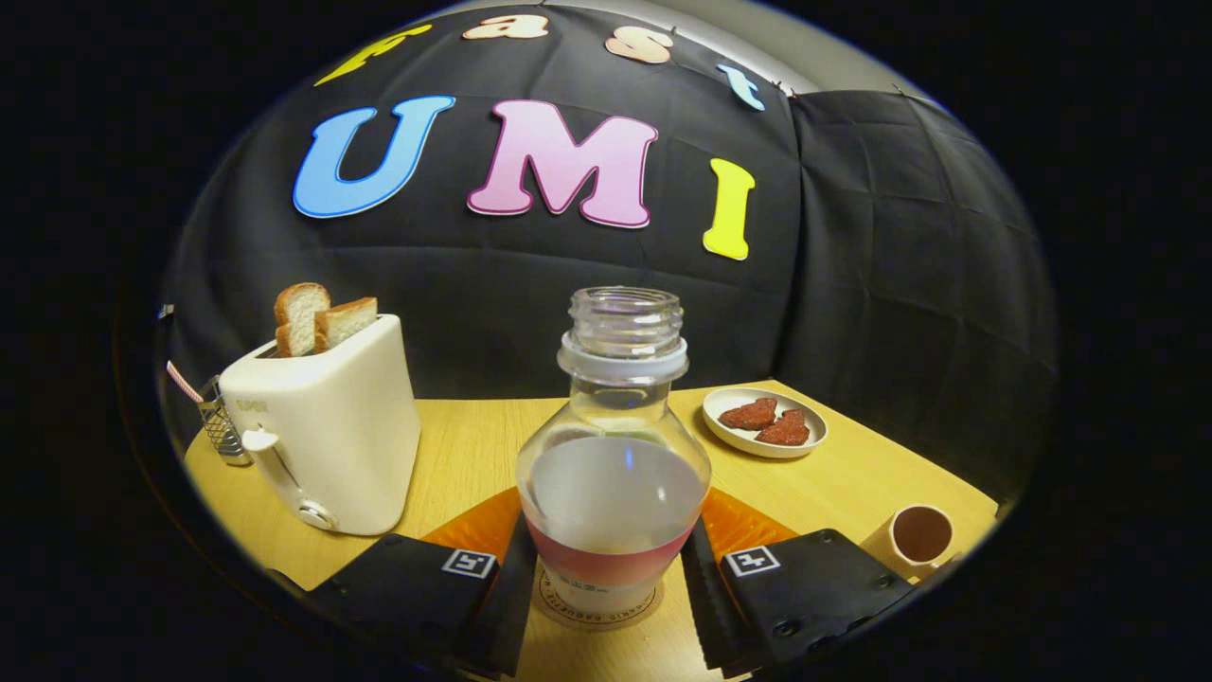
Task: Take the bottle from table, then pour the juice into the cup, finally place the bottle on the coaster
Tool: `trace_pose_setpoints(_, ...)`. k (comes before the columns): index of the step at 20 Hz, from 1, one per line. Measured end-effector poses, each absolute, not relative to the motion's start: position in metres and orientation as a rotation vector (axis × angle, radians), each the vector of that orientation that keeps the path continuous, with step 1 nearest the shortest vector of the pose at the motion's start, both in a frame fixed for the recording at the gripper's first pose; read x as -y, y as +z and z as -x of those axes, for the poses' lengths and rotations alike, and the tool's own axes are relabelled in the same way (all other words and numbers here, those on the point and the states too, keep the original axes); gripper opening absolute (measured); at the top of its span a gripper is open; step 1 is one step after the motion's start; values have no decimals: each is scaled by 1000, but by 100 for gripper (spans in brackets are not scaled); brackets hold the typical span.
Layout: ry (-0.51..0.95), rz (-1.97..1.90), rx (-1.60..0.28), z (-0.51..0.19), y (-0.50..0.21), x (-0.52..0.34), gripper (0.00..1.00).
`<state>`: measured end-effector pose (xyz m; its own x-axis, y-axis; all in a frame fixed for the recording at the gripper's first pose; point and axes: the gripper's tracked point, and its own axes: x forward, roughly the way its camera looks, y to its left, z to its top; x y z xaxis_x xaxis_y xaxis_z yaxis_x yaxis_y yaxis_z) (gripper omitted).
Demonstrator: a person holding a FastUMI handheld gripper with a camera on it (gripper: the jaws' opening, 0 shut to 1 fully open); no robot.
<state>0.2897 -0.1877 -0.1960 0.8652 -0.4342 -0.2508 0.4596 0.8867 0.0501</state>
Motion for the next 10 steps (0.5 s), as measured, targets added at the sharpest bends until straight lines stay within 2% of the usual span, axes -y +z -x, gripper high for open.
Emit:
trace_pose_setpoints(6, -440, -111, -258, -293, -204, 185, 74)
trace_pose_setpoints(10, -438, -132, -271, -293, -205, 184, 81)
